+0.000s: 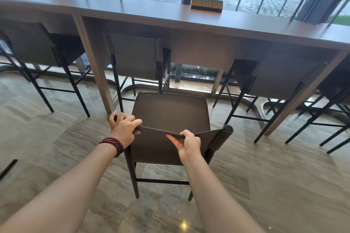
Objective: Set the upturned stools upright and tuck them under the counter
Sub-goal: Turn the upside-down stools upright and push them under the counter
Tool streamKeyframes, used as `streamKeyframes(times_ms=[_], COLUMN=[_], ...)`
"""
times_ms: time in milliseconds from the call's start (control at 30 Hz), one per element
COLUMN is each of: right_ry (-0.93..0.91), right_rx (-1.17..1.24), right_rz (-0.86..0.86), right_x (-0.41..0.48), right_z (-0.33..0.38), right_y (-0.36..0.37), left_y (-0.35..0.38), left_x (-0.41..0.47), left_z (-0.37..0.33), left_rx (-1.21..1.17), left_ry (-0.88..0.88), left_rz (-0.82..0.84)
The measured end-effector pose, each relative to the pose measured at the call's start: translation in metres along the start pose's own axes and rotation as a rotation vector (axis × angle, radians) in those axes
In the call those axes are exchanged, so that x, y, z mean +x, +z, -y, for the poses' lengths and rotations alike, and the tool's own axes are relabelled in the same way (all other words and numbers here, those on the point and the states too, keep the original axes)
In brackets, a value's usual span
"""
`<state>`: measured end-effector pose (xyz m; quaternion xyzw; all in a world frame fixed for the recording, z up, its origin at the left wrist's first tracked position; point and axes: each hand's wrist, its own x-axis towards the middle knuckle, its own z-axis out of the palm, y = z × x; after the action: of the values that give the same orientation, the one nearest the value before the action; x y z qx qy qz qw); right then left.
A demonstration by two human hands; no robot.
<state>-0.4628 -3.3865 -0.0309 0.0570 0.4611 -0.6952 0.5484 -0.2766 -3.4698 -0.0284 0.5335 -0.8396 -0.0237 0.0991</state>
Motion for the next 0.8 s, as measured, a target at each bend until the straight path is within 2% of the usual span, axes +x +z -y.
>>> streamKeyframes(times_ms=[233, 400, 533, 600, 700, 800], right_ry=[0.002, 0.05, 0.035, -0.014, -0.076, -0.107], right_rx=[-0.067, -0.252, -0.284, -0.248, -0.216, -0.2], right_rz=[0.006, -0.01, -0.047, -0.088, -0.173, -0.279], right_x=[0.004, -0.001, -0.008, -0.009, -0.012, -0.018], right_z=[0.007, 0.013, 0.026, 0.037, 0.055, 0.069], right_y=[-0.006, -0.017, -0.03, -0.036, -0.04, -0.039], left_y=[0.003, -0.006, -0.01, -0.014, -0.017, -0.023], left_x=[-0.001, -0.003, -0.005, -0.006, -0.009, -0.013], left_z=[-0.002, -0.007, -0.007, -0.009, -0.011, -0.013], left_rx=[-0.03, -0.021, -0.15, -0.261, -0.452, -0.718], left_ry=[-0.02, -0.042, -0.079, -0.171, -0.45, -0.765], left_rz=[-0.014, 0.034, 0.058, -0.027, -0.191, -0.162])
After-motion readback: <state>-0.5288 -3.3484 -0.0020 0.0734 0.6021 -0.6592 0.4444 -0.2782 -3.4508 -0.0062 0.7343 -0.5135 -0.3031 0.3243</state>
